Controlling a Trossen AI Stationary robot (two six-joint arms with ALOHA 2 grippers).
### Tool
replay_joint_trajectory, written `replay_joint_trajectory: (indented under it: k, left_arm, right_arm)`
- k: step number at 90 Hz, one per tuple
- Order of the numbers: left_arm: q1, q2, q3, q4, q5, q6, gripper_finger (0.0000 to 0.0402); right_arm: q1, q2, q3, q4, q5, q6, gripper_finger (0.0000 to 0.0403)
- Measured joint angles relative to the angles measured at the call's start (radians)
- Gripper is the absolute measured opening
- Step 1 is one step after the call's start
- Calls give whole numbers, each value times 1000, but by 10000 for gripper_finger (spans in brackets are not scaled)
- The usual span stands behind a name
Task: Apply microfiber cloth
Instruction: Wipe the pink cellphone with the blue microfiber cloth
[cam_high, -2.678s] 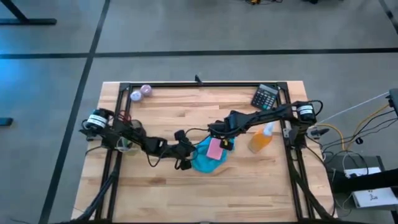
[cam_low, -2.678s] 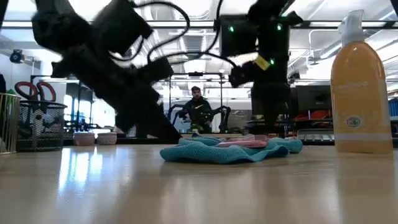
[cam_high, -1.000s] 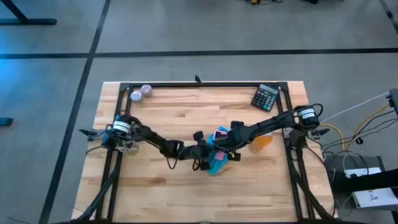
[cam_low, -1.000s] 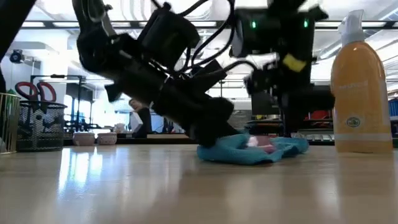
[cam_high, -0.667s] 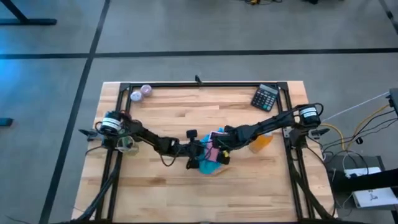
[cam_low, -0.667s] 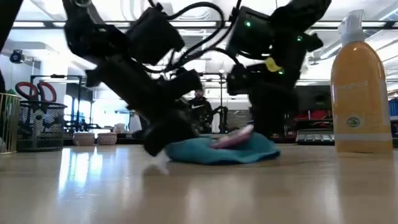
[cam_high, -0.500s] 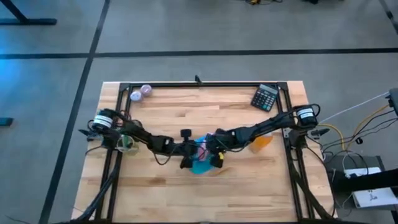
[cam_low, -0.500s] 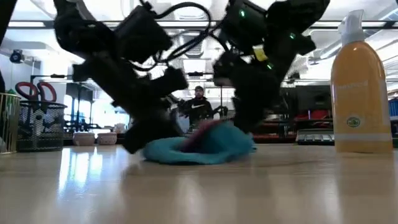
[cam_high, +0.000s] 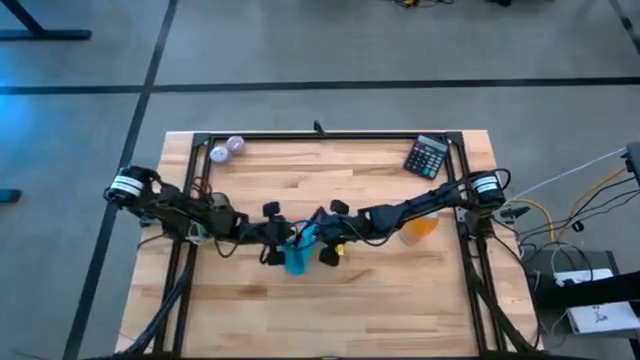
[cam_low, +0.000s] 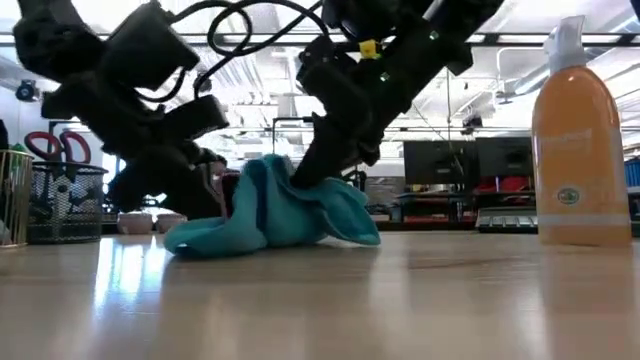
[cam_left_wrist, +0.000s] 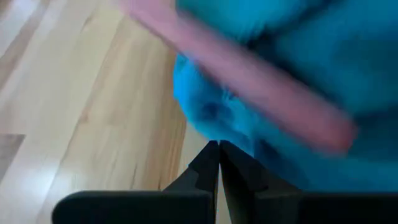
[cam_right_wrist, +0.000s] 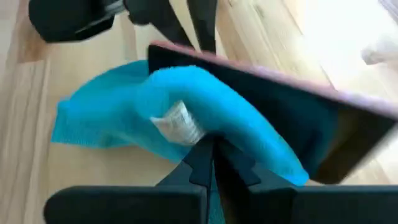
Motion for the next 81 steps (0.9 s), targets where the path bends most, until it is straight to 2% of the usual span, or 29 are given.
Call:
replay_joint_trajectory:
  k: [22,30,52,81]
  left_arm:
    - [-1,36,-16,213,4,22,0]
    - [-2,42,2,234,22,37,0]
    - [-28,96,74,229,28,44,0]
    - [-52,195,209,256,83,113,0]
  right_arm:
    - [0,42,-5,69,56,11,0]
    - [0,64,-1,132,77,11,0]
    - [37,49,-5,113,89,37,0]
    - [140,-7,46,-226,190,79,0]
